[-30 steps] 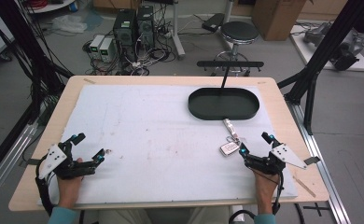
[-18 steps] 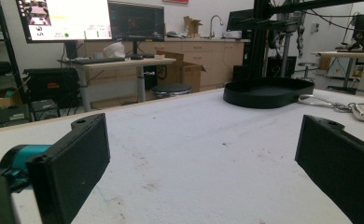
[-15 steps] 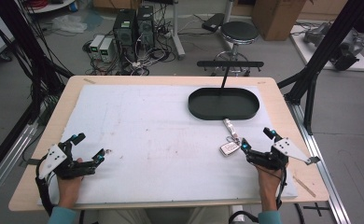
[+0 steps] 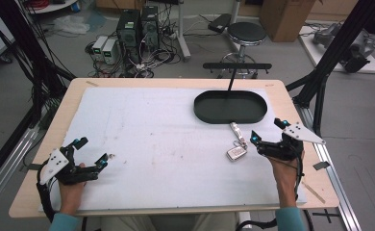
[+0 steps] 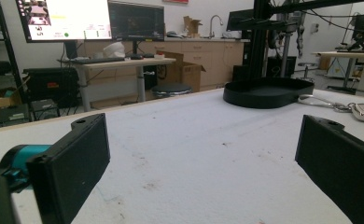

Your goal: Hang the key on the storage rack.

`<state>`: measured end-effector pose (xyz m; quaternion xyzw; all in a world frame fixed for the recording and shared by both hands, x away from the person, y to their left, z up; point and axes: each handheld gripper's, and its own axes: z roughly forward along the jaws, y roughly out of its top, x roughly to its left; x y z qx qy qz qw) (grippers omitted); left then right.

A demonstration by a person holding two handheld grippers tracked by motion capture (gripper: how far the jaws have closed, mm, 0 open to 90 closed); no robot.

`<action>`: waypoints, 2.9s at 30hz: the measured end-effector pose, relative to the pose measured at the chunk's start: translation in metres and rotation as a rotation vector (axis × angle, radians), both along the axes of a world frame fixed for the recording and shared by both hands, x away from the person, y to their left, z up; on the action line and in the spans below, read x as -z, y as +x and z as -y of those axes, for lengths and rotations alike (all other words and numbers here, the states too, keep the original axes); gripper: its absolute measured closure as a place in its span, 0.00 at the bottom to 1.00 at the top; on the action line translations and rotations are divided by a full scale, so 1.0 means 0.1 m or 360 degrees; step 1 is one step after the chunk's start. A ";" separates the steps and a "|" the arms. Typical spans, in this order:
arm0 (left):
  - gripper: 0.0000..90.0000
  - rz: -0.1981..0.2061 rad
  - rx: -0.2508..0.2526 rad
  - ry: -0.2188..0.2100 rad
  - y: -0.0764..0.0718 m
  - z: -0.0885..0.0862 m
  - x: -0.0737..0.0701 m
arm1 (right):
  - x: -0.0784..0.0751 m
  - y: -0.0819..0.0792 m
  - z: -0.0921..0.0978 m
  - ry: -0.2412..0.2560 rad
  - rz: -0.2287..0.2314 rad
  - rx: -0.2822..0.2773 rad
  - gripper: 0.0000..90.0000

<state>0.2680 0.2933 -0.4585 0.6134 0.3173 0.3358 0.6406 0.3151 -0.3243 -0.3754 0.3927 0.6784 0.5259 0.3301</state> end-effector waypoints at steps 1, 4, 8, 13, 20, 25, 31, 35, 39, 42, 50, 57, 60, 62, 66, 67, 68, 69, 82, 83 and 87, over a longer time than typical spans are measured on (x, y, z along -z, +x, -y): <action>0.04 0.0000 0.0000 0.0001 0.00 0.00 0.00 | -0.05 0.05 0.00 -0.0012 -0.0053 -0.0010 0.03; 0.04 0.0000 0.0000 0.0000 0.00 0.00 0.00 | -0.11 0.12 0.01 -0.0033 -0.0141 -0.0018 0.03; 0.04 -0.0001 0.0000 -0.0001 0.00 0.00 0.00 | -0.17 0.24 0.01 -0.0092 -0.0262 -0.0024 0.03; 0.04 0.0000 0.0001 -0.0002 0.00 0.00 0.00 | -0.23 0.32 0.01 -0.0122 -0.0357 -0.0044 0.03; 0.04 -0.0001 0.0001 -0.0001 0.00 0.00 0.00 | -0.29 0.48 0.02 -0.0210 -0.0528 -0.0077 0.03; 0.04 0.0000 0.0000 0.0000 0.00 0.00 0.00 | -0.30 0.57 0.05 -0.0250 -0.0638 -0.0074 0.03; 0.04 -0.0001 -0.0001 0.0002 0.00 0.00 0.00 | -0.24 0.67 0.09 -0.0281 -0.0771 -0.0064 0.03; 0.04 -0.0001 -0.0001 -0.0001 0.00 0.00 0.00 | -0.21 0.71 0.09 -0.0296 -0.0839 -0.0059 0.05; 0.04 -0.0008 -0.0004 -0.0007 0.00 0.00 0.00 | -0.12 0.82 0.06 -0.0358 -0.0944 -0.0068 0.06; 0.04 -0.0010 -0.0002 -0.0012 0.01 0.00 0.00 | -0.05 0.89 0.01 -0.0391 -0.1022 -0.0068 0.06; 0.04 -0.0011 -0.0003 -0.0011 0.01 0.00 0.00 | 0.05 1.02 -0.08 -0.0438 -0.1137 -0.0036 0.07; 0.04 -0.0010 -0.0003 -0.0017 0.01 0.00 0.00 | 0.07 1.08 -0.15 -0.0451 -0.1209 -0.0029 0.17; 0.04 -0.0011 -0.0003 -0.0011 0.01 0.00 0.00 | 0.12 1.10 -0.23 -0.0491 -0.1261 -0.0023 0.20; 0.04 -0.0011 -0.0003 -0.0011 0.01 0.00 0.00 | 0.13 1.11 -0.27 -0.0508 -0.1295 -0.0023 0.23; 0.04 -0.0012 -0.0002 -0.0012 0.01 -0.01 0.00 | 0.14 1.14 -0.32 -0.0528 -0.1315 -0.0002 0.28; 0.04 -0.0012 -0.0002 -0.0012 0.01 -0.01 0.00 | 0.14 1.14 -0.32 -0.0528 -0.1315 -0.0002 0.28; 0.04 -0.0012 -0.0002 -0.0013 0.01 -0.01 0.00 | 0.15 1.15 -0.34 -0.0507 -0.1342 0.0018 0.31; 0.04 -0.0012 -0.0002 -0.0013 0.01 -0.01 0.00 | 0.15 1.15 -0.34 -0.0507 -0.1342 0.0018 0.31; 0.04 -0.0013 -0.0002 -0.0011 0.01 -0.01 0.00 | 0.24 1.20 -0.45 -0.0492 -0.1451 0.0073 0.48; 0.04 -0.0014 -0.0001 -0.0012 0.01 -0.01 0.00 | 0.25 1.21 -0.46 -0.0505 -0.1457 0.0070 0.51; 0.04 -0.0014 -0.0001 -0.0013 0.01 -0.01 0.00 | 0.27 1.22 -0.47 -0.0491 -0.1471 0.0080 0.55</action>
